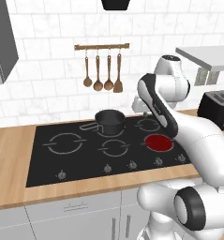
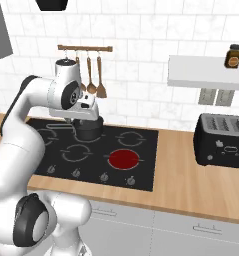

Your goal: Turn off the front right burner of the stove.

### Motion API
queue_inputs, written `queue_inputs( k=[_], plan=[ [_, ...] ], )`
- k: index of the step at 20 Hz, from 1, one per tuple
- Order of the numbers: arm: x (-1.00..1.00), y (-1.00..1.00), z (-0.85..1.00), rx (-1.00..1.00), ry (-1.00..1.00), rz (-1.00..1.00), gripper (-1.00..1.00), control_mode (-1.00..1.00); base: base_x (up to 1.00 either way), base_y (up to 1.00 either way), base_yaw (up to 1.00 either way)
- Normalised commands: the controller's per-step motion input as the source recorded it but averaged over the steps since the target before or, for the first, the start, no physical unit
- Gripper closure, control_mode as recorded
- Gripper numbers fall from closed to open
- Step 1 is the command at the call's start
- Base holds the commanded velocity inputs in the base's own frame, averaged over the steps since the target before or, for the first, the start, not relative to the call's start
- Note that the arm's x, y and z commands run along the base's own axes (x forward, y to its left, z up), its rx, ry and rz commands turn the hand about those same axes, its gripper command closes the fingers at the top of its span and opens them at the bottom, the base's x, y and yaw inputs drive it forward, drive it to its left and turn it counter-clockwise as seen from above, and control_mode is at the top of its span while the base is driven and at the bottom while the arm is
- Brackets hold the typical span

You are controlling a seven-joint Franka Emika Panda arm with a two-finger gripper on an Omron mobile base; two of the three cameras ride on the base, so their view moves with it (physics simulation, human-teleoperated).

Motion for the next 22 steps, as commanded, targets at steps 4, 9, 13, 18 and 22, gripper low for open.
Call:
queue_inputs(
  k=[4, 9, 13, 18, 22],
  plan=[
    [-0.06, -0.2, -0.03, 0.01, 0.0, -0.03, -1.0, -1.0, 0.0, 0.0, 0.0],
    [-0.09, -0.54, -0.2, 0.04, 0.01, -0.12, -1.0, -1.0, 0.0, 0.0, 0.0],
    [-0.21, -0.66, -0.3, 0.04, 0.01, -0.13, -1.0, -1.0, 0.0, 0.0, 0.0],
    [-0.09, -0.49, -0.3, 0.01, 0.07, -0.12, -1.0, -1.0, 0.0, 0.0, 0.0],
    [-0.11, -0.51, -0.28, 0.02, 0.08, -0.11, -1.0, -1.0, 0.0, 0.0, 0.0]
  ],
)
